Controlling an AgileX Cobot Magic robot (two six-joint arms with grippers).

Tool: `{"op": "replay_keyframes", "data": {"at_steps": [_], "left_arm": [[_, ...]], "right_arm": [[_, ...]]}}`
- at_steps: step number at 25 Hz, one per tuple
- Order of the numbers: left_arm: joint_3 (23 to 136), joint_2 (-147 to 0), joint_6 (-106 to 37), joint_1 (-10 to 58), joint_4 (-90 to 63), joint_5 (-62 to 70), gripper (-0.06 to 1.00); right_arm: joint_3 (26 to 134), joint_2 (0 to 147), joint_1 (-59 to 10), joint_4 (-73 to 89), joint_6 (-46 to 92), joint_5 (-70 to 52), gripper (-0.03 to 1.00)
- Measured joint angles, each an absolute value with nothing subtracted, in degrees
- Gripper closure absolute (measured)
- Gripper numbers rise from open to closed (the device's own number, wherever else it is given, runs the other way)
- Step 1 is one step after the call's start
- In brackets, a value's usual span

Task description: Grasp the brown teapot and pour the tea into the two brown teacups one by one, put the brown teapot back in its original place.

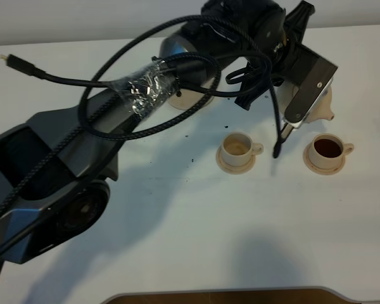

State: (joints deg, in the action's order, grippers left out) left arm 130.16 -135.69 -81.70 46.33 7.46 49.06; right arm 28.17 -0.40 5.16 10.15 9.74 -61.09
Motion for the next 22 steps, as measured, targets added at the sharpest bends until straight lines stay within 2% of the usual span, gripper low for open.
{"op": "replay_keyframes", "data": {"at_steps": [11,22], "left_arm": [[130.2,-134.0,-63.7,46.3,-1.3,66.0,0.84],[130.2,-134.0,-48.2,46.3,-2.7,68.2,0.84]], "right_arm": [[28.2,-0.4,5.2,10.2,9.7,-61.1,0.56],[28.2,-0.4,5.2,10.2,9.7,-61.1,0.56]]}}
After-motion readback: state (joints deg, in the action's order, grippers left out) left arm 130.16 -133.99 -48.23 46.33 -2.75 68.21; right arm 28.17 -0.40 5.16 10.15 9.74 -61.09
